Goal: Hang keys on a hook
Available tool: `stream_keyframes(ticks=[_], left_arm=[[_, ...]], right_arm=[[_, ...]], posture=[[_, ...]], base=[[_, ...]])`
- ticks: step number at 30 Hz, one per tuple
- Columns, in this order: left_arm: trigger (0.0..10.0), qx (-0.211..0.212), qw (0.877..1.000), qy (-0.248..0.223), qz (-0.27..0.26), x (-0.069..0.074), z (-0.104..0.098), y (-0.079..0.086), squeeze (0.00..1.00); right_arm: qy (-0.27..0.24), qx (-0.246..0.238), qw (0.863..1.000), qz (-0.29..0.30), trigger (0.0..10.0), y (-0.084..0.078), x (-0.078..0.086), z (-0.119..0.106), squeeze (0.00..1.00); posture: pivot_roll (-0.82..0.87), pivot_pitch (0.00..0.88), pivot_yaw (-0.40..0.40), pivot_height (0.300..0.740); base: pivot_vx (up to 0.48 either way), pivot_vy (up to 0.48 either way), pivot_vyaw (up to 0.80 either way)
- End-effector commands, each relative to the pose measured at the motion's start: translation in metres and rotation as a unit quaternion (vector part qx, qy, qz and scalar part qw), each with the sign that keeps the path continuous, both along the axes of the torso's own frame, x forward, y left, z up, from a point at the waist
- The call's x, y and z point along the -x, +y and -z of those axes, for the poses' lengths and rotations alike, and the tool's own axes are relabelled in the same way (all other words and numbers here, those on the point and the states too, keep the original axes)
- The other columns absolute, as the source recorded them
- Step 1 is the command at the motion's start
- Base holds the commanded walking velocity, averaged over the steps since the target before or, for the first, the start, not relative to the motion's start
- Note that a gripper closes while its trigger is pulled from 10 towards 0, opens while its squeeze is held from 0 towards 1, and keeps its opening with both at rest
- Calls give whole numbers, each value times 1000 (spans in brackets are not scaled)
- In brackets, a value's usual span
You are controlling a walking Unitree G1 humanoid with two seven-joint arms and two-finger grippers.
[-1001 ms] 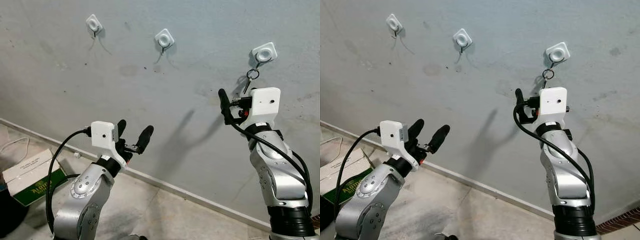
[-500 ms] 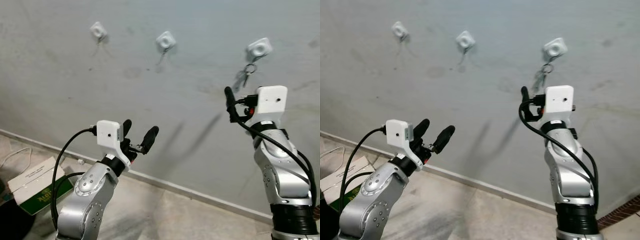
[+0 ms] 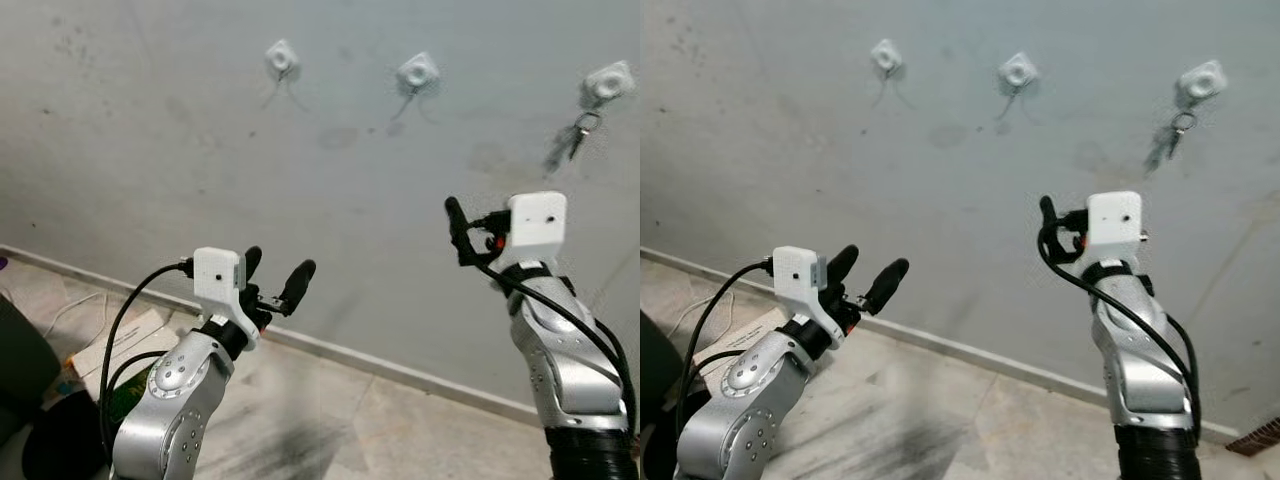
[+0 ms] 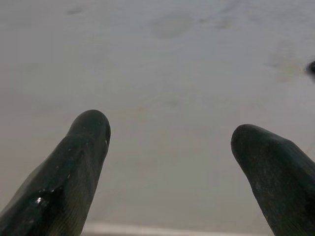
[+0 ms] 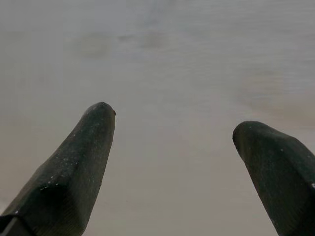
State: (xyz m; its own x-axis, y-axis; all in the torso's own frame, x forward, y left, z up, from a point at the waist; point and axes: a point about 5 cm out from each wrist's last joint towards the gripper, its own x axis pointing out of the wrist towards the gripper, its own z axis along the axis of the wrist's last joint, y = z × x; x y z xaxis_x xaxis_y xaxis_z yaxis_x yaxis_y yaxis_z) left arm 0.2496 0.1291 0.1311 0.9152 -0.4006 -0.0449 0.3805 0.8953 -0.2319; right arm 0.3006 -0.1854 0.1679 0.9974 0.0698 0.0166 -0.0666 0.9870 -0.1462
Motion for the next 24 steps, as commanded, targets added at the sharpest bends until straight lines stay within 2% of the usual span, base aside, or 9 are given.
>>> stream_keyframes(ticks=[1, 12, 16, 24], left_arm=[[10000, -8, 1000, 1, -10, -1, 2, 4, 0], [10000, 0, 1000, 4, -23, 2, 2, 4, 0], [10000, -2, 999, 23, -25, 8, 11, 7, 0], [10000, 3, 999, 29, -24, 10, 13, 4, 0]], right_arm=[[0, 5, 1000, -7, 10000, 0, 4, -1, 0], [50, -9, 999, 1, 10000, 0, 39, 18, 0], [74, -3, 997, 14, 10000, -7, 55, 28, 0], [113, -16, 993, 32, 10000, -16, 65, 40, 0]], posture=[[-24, 49, 49, 740], [-45, 35, 48, 740], [-54, 40, 52, 740], [-60, 53, 49, 740]], base=[[0, 0, 0], [0, 0, 0], [0, 0, 0], [0, 0, 0]])
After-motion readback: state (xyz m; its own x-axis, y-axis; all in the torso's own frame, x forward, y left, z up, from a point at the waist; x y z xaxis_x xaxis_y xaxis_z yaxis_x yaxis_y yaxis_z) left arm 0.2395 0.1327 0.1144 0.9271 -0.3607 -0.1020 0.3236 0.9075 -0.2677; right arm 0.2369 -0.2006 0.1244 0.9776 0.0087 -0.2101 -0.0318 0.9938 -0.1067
